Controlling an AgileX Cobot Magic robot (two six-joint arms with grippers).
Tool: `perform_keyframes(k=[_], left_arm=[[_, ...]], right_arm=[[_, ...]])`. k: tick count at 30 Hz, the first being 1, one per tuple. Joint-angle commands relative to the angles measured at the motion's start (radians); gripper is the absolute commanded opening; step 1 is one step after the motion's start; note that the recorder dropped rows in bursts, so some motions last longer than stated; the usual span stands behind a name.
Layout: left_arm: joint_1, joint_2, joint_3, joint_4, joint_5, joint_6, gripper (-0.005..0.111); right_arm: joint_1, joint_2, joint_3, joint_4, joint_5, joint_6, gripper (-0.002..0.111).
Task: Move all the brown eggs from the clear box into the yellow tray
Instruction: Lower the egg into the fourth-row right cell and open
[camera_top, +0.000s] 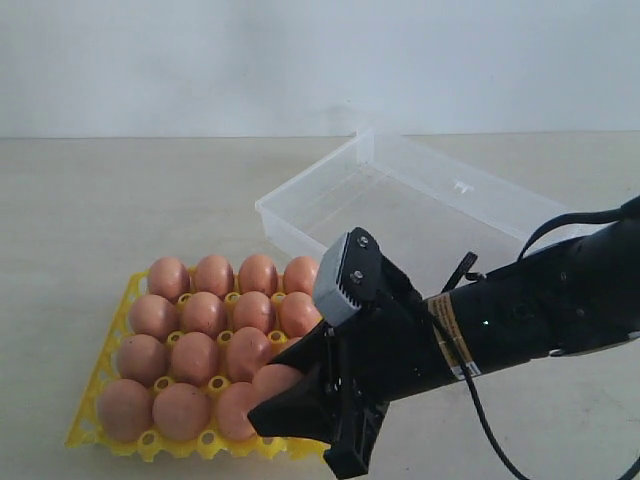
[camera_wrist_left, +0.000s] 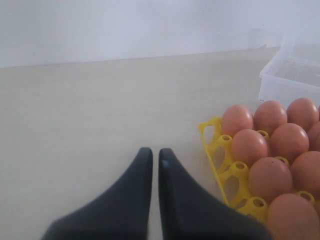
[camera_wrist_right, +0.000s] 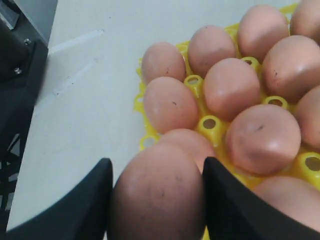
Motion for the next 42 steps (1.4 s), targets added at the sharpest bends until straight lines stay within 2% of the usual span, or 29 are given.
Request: perform_keyframes(k=[1, 6, 12, 15, 42], left_arm=[[-0.004, -0.003, 0.004, 0.001, -0.004, 0.001, 0.004], [-0.004, -0.003, 0.004, 0.001, -0.004, 0.001, 0.004], [-0.004, -0.003, 0.004, 0.001, -0.004, 0.001, 0.004], [-0.004, -0.003, 0.004, 0.001, -0.004, 0.001, 0.004], [-0.004, -0.003, 0.004, 0.001, -0.004, 0.001, 0.004]], right_arm=[[0.002, 0.005, -0.003, 0.034, 0.0, -0.038, 0.0], [0.002, 0.005, -0.003, 0.178, 0.043, -0.088, 0.002], [0.002, 0.005, -0.003, 0.188, 0.043, -0.095, 0.023], [0.002, 0.005, -0.003, 0.188, 0.043, -0.096, 0.029], [0.002, 0.053, -0.003, 0.145, 0.038, -0.091, 0.031]])
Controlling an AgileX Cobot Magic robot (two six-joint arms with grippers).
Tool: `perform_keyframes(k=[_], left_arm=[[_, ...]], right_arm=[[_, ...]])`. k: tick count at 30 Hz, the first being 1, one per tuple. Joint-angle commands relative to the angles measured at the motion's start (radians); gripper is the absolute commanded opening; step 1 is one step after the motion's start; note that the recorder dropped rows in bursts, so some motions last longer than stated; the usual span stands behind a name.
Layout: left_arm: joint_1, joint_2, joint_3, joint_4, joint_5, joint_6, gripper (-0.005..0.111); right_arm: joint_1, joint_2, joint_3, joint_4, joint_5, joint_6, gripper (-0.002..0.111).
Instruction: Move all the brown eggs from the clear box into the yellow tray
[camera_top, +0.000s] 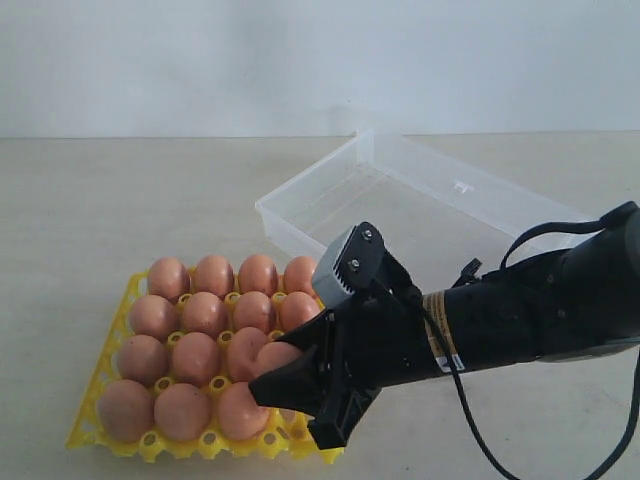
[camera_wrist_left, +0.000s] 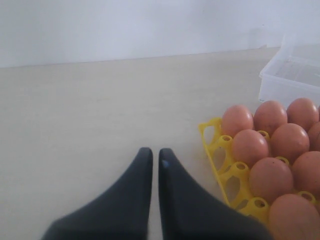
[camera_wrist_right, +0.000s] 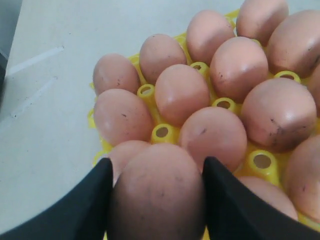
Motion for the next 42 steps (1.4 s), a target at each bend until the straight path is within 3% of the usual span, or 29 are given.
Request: perform_keyframes(k=[1, 4, 9, 12, 13, 14, 15, 16, 17, 20, 24, 27, 29, 33, 38, 42], left_arm=[[-0.004, -0.003, 0.004, 0.001, -0.004, 0.001, 0.004], [-0.004, -0.003, 0.004, 0.001, -0.004, 0.001, 0.004], [-0.004, -0.003, 0.004, 0.001, -0.004, 0.001, 0.004], [-0.004, -0.003, 0.004, 0.001, -0.004, 0.001, 0.004], [-0.004, -0.003, 0.004, 0.001, -0.004, 0.001, 0.004], [-0.004, -0.003, 0.004, 0.001, -0.004, 0.001, 0.004], [-0.004, -0.003, 0.004, 0.001, -0.004, 0.001, 0.004], [-0.004, -0.003, 0.004, 0.001, -0.004, 0.001, 0.004], [-0.004, -0.003, 0.004, 0.001, -0.004, 0.001, 0.004], [-0.004, -0.003, 0.004, 0.001, -0.004, 0.001, 0.004], [-0.004, -0.003, 0.004, 0.001, -0.004, 0.001, 0.004], [-0.004, -0.003, 0.004, 0.001, -0.004, 0.001, 0.004], [-0.004, -0.003, 0.004, 0.001, -0.004, 0.001, 0.004], [-0.004, -0.003, 0.004, 0.001, -0.004, 0.001, 0.004], [-0.004, -0.003, 0.004, 0.001, -0.004, 0.001, 0.004], [-0.004, -0.003, 0.004, 0.001, -0.004, 0.001, 0.004]], right_arm=[[0.0, 0.003, -0.003, -0.061, 0.003, -0.003, 0.039], [0.0, 0.003, -0.003, -0.071, 0.006, -0.003, 0.055], [0.0, 0.003, -0.003, -0.065, -0.003, -0.003, 0.056], [-0.002, -0.012, -0.003, -0.026, -0.11, 0.001, 0.056], [-0.002, -0.027, -0.003, -0.003, -0.142, 0.015, 0.052], [-0.002, -0.065, -0.003, 0.048, -0.152, 0.098, 0.04], [-0.002, -0.096, -0.003, 0.092, -0.132, 0.147, 0.024], [-0.002, -0.141, -0.003, 0.161, -0.067, 0.136, -0.001], [-0.002, -0.167, -0.006, 0.224, -0.008, 0.09, 0.001], [-0.002, -0.221, -0.038, 0.427, 0.226, -0.157, 0.001], [-0.014, -0.256, -0.148, 0.689, 0.538, -0.876, 0.001], [-0.062, -0.271, -0.244, 0.784, 0.724, -1.415, 0.001], [-0.108, -0.284, -0.302, 0.876, 0.813, -1.556, 0.001], [-0.267, -0.315, -0.383, 1.009, 0.957, -1.507, 0.001], [-0.559, -0.372, -0.418, 1.085, 1.23, -0.946, 0.001], [-0.782, -0.418, -0.368, 1.138, 1.327, -0.709, 0.001]])
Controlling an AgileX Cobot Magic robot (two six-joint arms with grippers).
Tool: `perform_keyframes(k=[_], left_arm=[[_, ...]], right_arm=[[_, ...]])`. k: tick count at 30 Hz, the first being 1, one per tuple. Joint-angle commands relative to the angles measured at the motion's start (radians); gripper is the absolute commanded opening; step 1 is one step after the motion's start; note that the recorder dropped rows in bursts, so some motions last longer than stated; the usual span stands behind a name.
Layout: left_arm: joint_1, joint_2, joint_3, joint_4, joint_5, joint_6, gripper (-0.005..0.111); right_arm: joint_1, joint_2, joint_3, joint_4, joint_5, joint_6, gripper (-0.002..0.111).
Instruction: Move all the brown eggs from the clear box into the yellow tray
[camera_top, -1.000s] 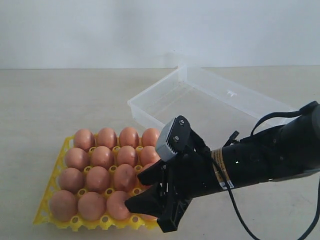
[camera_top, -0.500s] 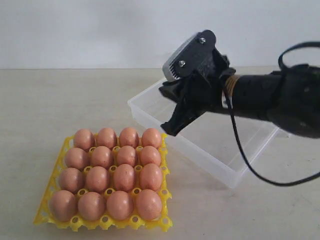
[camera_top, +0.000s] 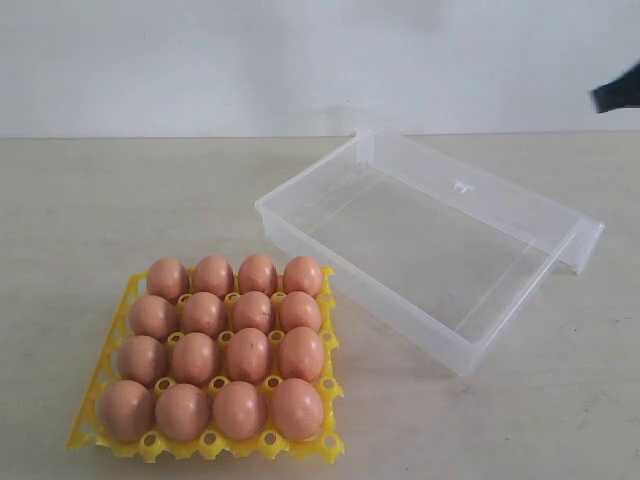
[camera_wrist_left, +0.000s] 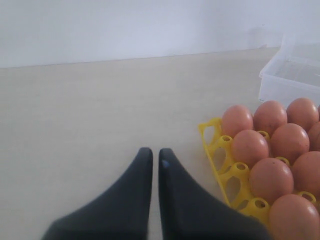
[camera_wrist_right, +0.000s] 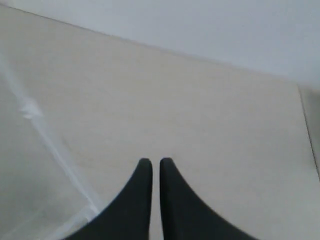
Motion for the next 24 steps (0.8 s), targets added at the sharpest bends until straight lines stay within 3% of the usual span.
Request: perform_keyframes(k=[1, 5, 11, 18, 24], left_arm=[[-0.004, -0.003, 0.004, 0.001, -0.004, 0.001, 0.004], [-0.004, -0.003, 0.004, 0.001, -0.004, 0.001, 0.004], [-0.004, -0.003, 0.004, 0.001, -0.004, 0.001, 0.004], [-0.004, -0.003, 0.004, 0.001, -0.004, 0.001, 0.004], [-0.004, -0.003, 0.004, 0.001, -0.004, 0.001, 0.004]], right_arm=[[-0.221, -0.069, 0.071, 0.126, 0.096, 0.286, 0.001], [-0.245, -0.19, 0.21, 0.368, 0.014, 0.179, 0.001], [-0.084, -0.621, 0.511, 0.459, -0.345, -0.022, 0.001], [0.217, -1.085, 0.75, 0.436, -0.224, -0.147, 0.001], [0.385, -1.338, 0.8, 0.46, -0.143, -0.163, 0.001]])
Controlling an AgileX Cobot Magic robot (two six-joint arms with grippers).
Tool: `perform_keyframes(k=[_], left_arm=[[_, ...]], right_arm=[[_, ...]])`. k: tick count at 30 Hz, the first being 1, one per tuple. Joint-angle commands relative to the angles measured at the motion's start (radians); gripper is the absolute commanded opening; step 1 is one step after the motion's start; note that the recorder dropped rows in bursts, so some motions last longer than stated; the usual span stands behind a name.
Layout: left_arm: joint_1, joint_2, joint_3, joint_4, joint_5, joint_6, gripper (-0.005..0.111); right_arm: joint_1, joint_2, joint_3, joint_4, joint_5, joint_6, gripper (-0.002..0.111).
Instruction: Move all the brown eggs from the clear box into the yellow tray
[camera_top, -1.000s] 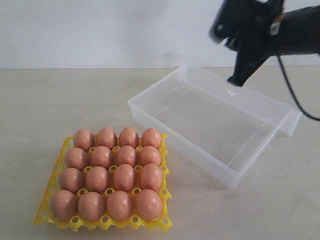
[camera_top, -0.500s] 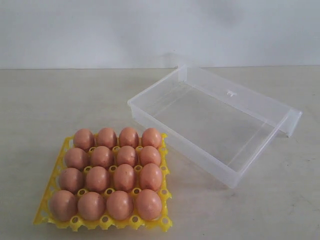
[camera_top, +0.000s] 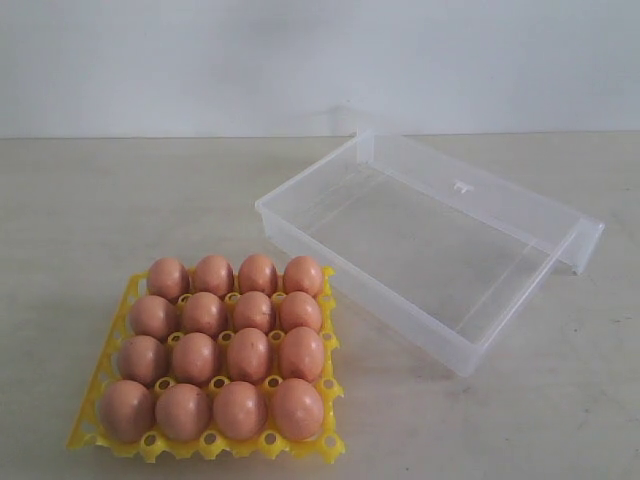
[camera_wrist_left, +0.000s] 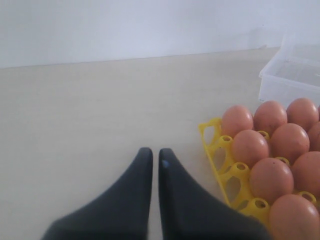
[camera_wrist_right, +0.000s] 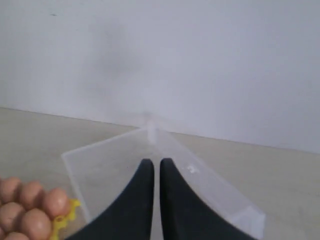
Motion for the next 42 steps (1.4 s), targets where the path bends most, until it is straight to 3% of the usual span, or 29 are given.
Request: perform_keyframes(k=[1, 9, 15, 19, 23, 26, 30, 42], left_arm=[[-0.004, -0.003, 0.004, 0.001, -0.004, 0.001, 0.004], [-0.004, -0.003, 0.004, 0.001, -0.004, 0.001, 0.004], [-0.004, -0.003, 0.004, 0.001, -0.004, 0.001, 0.004], [-0.004, -0.003, 0.004, 0.001, -0.004, 0.001, 0.004], [-0.004, -0.003, 0.004, 0.001, -0.004, 0.001, 0.004], [-0.004, -0.003, 0.004, 0.001, -0.004, 0.001, 0.004], [-0.004, -0.003, 0.004, 0.001, -0.004, 0.001, 0.004], [-0.004, -0.003, 0.004, 0.001, -0.004, 0.001, 0.004]], right_arm=[[0.099, -0.167, 0.015, 0.015, 0.076, 0.008, 0.001], [0.143, -0.29, 0.015, 0.03, 0.097, 0.02, 0.001], [0.138, -0.29, 0.03, -0.024, 0.002, 0.02, 0.001], [0.029, -0.29, 0.14, -0.187, -0.23, 0.073, 0.001], [-0.133, -0.29, 0.295, -0.203, -0.322, 0.207, 0.001], [-0.211, -0.29, 0.295, -0.265, -0.145, 0.269, 0.001], [-0.222, -0.29, 0.295, -0.292, 0.165, 0.266, 0.001], [-0.222, -0.29, 0.295, -0.307, 0.189, 0.197, 0.001]])
